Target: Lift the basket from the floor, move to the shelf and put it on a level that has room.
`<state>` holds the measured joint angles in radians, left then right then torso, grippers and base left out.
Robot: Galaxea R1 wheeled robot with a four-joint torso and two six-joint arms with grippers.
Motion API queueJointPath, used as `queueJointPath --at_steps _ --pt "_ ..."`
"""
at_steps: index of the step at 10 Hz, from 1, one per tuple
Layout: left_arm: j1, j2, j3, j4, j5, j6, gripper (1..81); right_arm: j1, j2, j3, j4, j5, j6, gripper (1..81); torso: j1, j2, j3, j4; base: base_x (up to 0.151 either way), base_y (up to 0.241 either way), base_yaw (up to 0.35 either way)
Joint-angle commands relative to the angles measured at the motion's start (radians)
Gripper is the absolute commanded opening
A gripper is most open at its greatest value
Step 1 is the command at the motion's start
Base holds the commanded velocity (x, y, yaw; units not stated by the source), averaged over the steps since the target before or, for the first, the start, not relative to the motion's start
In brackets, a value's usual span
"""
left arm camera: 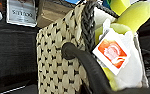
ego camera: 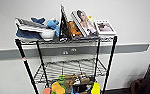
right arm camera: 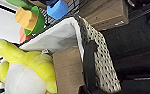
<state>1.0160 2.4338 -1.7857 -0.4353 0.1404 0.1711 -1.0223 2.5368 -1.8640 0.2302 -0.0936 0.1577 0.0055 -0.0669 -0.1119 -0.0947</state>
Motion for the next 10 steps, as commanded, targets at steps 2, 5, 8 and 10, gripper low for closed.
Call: queueJointPath --at_steps 2,5,8,10 --pt "-0.119 -0.028 0.035 0.006 0.042 0.018 1.0 0.129 -0.027 0.036 0.004 -0.008 0.003 1.0 0.000 0.000 0.000 0.000 0.108 0.000 0.000" --pt "-0.119 -0.027 0.035 0.004 0.044 0.018 1.0 0.129 -0.027 0.037 0.004 -0.008 0.003 1.0 0.000 0.000 0.000 0.000 0.101 0.000 0.000" --pt "-0.119 -0.027 0.035 0.004 0.042 0.016 1.0 0.130 -0.028 0.036 0.004 -0.008 0.003 1.0 0.000 0.000 0.000 0.000 0.082 0.000 0.000" --pt "-0.119 -0.028 0.037 0.004 0.044 0.016 1.0 0.133 -0.028 0.040 0.006 -0.008 0.003 1.0 0.000 0.000 0.000 0.000 0.000 0.000 0.000"
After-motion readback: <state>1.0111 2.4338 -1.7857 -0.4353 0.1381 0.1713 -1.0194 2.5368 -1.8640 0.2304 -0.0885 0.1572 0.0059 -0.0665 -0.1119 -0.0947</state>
